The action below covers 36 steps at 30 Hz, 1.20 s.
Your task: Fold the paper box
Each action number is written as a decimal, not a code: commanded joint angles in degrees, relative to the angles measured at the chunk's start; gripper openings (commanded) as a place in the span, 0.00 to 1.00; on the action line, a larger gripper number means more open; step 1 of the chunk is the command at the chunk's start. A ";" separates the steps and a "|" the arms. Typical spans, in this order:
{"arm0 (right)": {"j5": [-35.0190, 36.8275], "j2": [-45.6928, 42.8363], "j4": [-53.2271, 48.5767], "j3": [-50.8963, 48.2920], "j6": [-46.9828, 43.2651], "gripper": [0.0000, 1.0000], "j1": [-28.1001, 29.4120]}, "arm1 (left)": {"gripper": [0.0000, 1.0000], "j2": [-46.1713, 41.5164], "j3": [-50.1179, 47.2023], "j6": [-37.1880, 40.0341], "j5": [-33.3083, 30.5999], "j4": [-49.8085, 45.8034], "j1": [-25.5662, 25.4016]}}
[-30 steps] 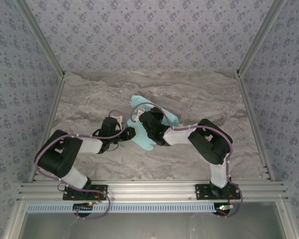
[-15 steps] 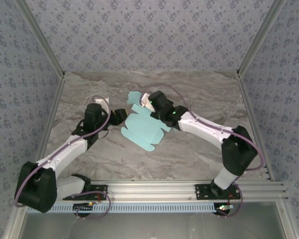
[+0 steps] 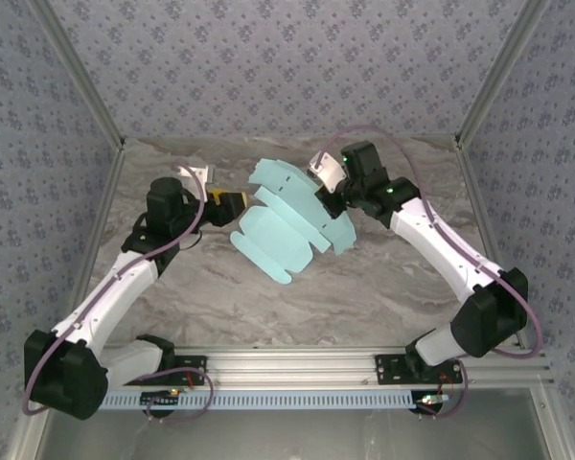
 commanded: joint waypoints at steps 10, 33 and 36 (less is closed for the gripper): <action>-19.10 -1.40 -7.96 5.64 7.05 0.00 -6.72 | 0.63 12.05 9.66 17.07 1.32 -3.66 -5.77; -22.94 0.21 -8.25 5.50 7.92 0.00 -8.39 | 0.65 22.33 16.25 24.75 -1.81 -5.27 -5.78; -21.74 0.62 -8.32 5.94 9.03 0.00 -8.36 | 0.60 20.87 14.50 24.27 2.33 -3.54 -5.79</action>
